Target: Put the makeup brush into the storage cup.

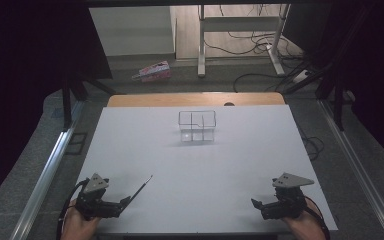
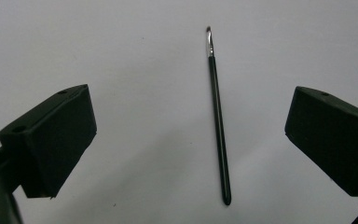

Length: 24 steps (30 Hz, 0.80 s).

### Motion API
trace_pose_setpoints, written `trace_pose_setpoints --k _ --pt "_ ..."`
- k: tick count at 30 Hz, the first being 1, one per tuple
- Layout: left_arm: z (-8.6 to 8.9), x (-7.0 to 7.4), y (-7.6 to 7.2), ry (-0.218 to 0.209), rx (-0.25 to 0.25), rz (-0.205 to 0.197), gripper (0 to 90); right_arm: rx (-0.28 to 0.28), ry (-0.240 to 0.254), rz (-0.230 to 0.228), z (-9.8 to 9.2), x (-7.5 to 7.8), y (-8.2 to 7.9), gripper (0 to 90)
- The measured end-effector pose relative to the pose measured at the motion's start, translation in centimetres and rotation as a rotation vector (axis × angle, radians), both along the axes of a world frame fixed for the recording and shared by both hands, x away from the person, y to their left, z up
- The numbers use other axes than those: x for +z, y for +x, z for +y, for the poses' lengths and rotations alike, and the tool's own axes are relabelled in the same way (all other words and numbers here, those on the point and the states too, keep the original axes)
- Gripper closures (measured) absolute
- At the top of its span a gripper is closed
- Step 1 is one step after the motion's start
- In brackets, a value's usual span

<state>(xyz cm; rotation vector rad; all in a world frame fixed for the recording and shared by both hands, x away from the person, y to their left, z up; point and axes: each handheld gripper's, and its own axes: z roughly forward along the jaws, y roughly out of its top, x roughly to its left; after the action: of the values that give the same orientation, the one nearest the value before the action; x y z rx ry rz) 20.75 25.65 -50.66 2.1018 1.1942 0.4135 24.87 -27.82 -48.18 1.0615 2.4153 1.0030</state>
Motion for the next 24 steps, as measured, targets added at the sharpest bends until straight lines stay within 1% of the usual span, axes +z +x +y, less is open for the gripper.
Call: trace_pose_setpoints --k 3,4,7,10,11,12,14,16,19,24 --pt "0.20 -0.03 0.02 -0.004 0.003 -0.006 2.6 0.012 -0.006 0.004 -0.02 -0.10 0.03 0.0" --pt "0.24 -0.02 0.00 -0.005 0.006 -0.006 2.5 0.014 -0.013 -0.006 -0.04 -0.01 0.00 0.0" --pt "0.38 0.00 0.04 -0.006 0.011 -0.014 1.8 0.011 -0.023 -0.015 -0.11 0.07 -0.01 0.0" --pt "0.53 -0.07 0.15 -0.027 0.019 -0.009 0.7 0.007 -0.044 -0.013 -0.33 -0.06 0.18 0.0" --pt "0.56 -0.09 0.19 -0.033 0.020 -0.004 0.7 0.007 -0.044 -0.013 -0.33 -0.06 0.18 0.0" --pt "0.55 -0.10 0.19 -0.036 0.020 -0.002 0.0 0.000 -0.039 -0.003 -0.43 -0.16 0.25 0.0" --pt "0.51 -0.08 0.19 -0.033 0.019 0.000 0.0 0.001 -0.035 0.000 -0.46 -0.15 0.26 0.0" --pt "0.45 -0.10 0.19 -0.038 0.023 0.006 0.0 0.002 -0.035 -0.007 -0.46 -0.06 0.24 0.0" --pt "0.48 -0.08 0.21 -0.034 0.030 0.008 0.0 0.002 -0.029 -0.013 -0.45 -0.01 0.25 0.0" --pt "0.63 0.01 0.19 -0.032 0.039 0.009 0.0 0.004 -0.030 -0.001 -0.47 -0.11 0.29 0.0"
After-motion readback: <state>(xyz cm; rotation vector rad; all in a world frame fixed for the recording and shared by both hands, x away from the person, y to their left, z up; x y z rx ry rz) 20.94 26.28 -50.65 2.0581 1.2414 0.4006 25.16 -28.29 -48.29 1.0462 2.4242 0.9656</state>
